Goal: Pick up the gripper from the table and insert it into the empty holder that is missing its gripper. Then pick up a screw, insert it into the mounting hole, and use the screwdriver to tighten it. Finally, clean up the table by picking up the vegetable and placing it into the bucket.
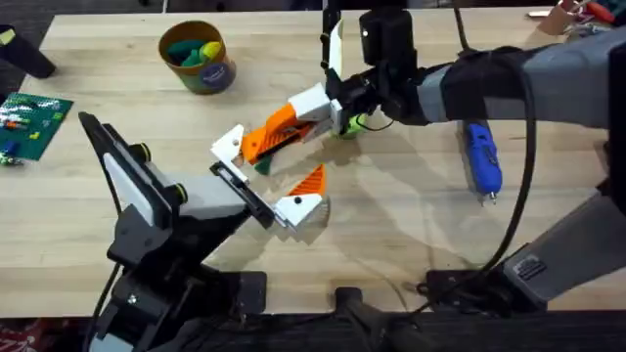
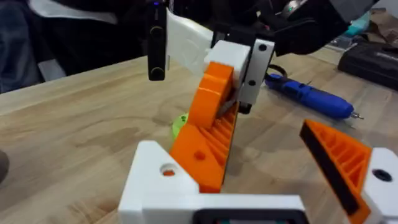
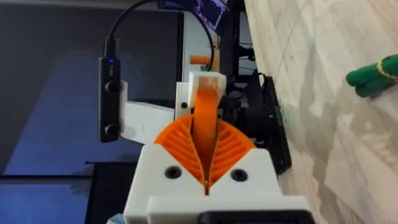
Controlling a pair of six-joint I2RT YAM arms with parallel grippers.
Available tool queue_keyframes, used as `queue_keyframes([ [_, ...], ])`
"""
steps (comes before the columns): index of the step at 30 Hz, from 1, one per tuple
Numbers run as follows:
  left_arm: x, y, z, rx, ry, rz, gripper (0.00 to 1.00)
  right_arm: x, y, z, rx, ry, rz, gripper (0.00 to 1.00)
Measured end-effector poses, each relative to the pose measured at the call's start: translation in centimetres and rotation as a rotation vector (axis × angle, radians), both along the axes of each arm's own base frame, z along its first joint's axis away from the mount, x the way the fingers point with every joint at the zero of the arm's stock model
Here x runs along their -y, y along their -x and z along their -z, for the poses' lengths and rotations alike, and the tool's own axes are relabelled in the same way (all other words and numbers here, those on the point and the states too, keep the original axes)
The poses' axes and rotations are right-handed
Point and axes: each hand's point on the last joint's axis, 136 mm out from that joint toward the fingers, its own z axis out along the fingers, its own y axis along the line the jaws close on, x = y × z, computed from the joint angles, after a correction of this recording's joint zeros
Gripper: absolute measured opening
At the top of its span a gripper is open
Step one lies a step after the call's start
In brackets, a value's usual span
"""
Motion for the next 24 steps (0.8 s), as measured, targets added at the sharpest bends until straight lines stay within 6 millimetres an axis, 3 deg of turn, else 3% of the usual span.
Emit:
queue_keyframes([
  [24, 0.31, 0.29, -0.04, 0.004, -0.002, 0.023, 0.986, 0.65, 0.00, -0.07, -0.012, -0.010, -0.014, 0.016],
])
